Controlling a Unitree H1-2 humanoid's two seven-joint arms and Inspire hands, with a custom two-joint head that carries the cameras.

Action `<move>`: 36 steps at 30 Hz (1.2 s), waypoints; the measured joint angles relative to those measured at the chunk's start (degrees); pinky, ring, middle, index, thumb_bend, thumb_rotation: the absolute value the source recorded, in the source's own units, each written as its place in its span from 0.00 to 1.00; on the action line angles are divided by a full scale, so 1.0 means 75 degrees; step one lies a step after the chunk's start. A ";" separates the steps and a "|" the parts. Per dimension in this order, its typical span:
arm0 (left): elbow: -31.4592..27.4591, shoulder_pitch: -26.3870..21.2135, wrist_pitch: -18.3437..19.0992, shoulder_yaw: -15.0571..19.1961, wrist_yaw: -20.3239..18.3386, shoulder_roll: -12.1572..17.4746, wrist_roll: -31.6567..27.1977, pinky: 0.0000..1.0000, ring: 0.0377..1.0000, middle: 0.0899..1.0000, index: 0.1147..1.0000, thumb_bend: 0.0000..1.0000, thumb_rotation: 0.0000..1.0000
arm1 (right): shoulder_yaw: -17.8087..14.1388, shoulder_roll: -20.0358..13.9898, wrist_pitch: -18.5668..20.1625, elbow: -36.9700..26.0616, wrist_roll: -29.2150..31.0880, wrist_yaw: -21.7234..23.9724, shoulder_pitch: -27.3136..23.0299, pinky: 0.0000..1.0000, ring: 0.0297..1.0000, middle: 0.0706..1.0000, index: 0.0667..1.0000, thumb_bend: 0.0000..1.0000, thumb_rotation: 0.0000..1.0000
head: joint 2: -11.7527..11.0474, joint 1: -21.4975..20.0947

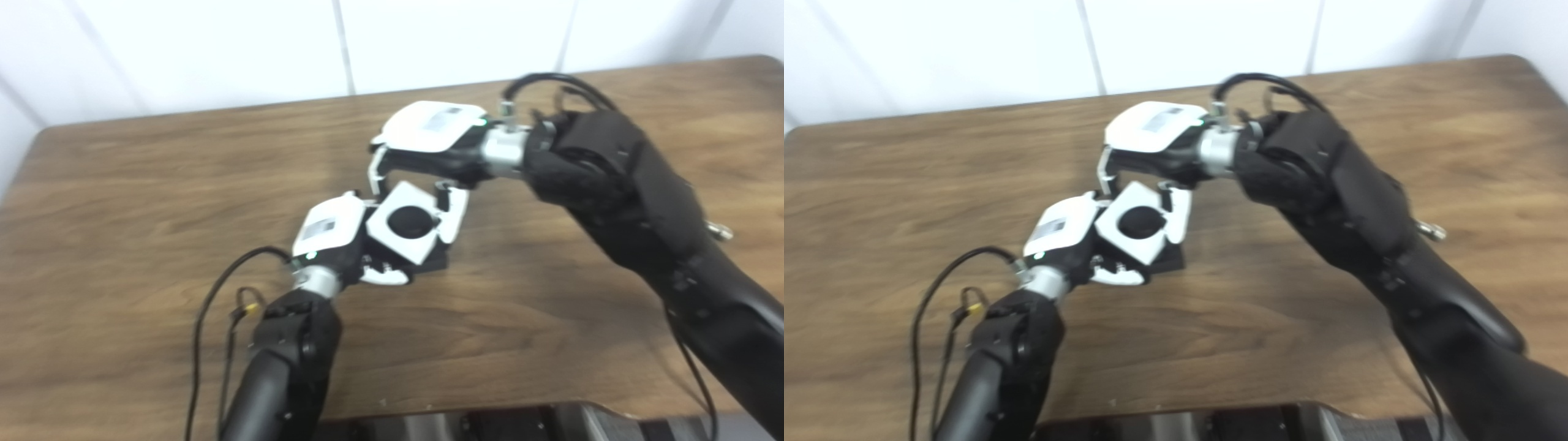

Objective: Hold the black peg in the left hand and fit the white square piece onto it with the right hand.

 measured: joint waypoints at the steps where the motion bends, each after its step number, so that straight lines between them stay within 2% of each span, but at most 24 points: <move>1: 0.0010 -0.0002 0.0009 0.0001 0.0002 -0.0020 0.0049 1.00 1.00 0.87 0.42 0.51 0.06 | -0.0015 -0.0010 -0.0048 0.0000 0.0024 -0.0008 0.0011 0.96 0.91 0.75 0.45 0.52 0.13 | 0.0000 0.0002; 14: 0.0028 0.0039 0.0025 0.0057 0.0004 -0.0171 0.0173 1.00 1.00 0.87 0.42 0.51 0.06 | -0.0100 -0.0183 -0.0153 0.0093 0.0026 -0.0238 0.0092 0.95 0.91 0.74 0.45 0.52 0.13 | -0.0035 -0.0034; 21: 0.0024 0.0044 0.0024 0.0058 0.0004 -0.0140 0.0113 1.00 1.00 0.87 0.43 0.51 0.06 | -0.0101 -0.0182 -0.0176 0.0209 0.0029 -0.0247 0.0057 0.96 0.91 0.75 0.45 0.52 0.13 | -0.0106 -0.0326; 36: 0.0005 0.0064 0.0016 0.0049 0.0018 -0.0079 0.0107 1.00 0.99 0.87 0.42 0.51 0.06 | -0.0092 -0.0183 -0.0194 0.0557 -0.0034 -0.0543 0.0047 0.97 0.91 0.75 0.45 0.52 0.13 | -0.0129 -0.0385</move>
